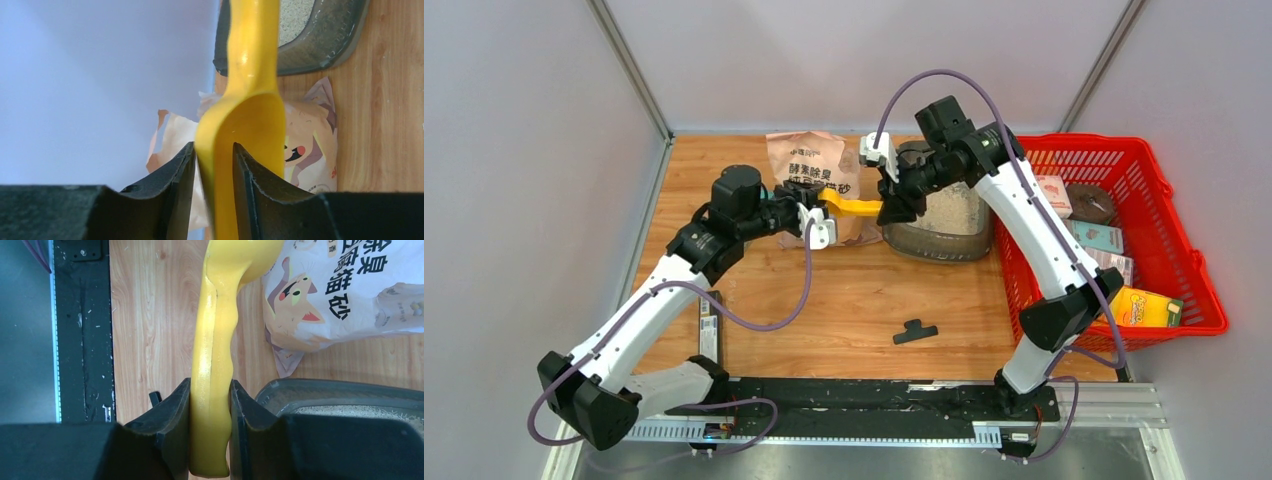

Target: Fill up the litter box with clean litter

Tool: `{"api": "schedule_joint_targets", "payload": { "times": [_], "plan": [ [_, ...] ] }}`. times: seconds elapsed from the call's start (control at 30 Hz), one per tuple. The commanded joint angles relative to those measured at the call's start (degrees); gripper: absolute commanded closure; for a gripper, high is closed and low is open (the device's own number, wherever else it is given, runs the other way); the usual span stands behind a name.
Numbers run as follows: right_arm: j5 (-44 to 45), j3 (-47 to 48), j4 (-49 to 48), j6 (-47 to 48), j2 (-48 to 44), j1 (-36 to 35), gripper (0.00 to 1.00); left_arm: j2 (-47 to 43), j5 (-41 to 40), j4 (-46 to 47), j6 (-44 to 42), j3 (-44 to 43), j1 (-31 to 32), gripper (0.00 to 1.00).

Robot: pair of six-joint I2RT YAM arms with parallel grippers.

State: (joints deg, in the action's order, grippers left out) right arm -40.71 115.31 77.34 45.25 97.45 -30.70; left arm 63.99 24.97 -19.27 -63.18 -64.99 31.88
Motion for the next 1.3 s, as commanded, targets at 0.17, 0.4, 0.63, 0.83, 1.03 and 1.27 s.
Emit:
{"api": "schedule_joint_targets", "payload": {
  "times": [0.17,0.4,0.63,0.83,1.03,1.27],
  "plan": [
    [-7.46,5.37,0.44,-4.47,1.52,1.61,1.0,3.6,-2.73,3.35,-1.35,1.71,2.13,0.97],
    [-9.65,3.79,-12.53,-21.49,-1.2,8.01,0.41,6.24,-4.85,-2.26,13.5,-4.44,1.78,1.0],
    [-8.87,-12.72,-58.2,-64.13,-9.55,20.41,0.17,8.43,0.68,-6.75,32.48,-7.25,0.74,1.0],
    [-15.36,-15.72,-56.34,-67.84,-9.64,20.68,0.17,10.11,3.15,-2.8,45.07,-8.84,-0.5,1.0],
    [-16.33,-22.04,-54.14,-67.5,-12.8,19.1,0.19,10.98,4.21,0.01,48.58,-9.54,-1.47,1.0],
    [-13.7,-26.36,-52.47,-66.09,-15.45,17.17,0.22,11.86,5.0,3.36,51.49,-9.98,-1.73,1.0]
  ]
}}
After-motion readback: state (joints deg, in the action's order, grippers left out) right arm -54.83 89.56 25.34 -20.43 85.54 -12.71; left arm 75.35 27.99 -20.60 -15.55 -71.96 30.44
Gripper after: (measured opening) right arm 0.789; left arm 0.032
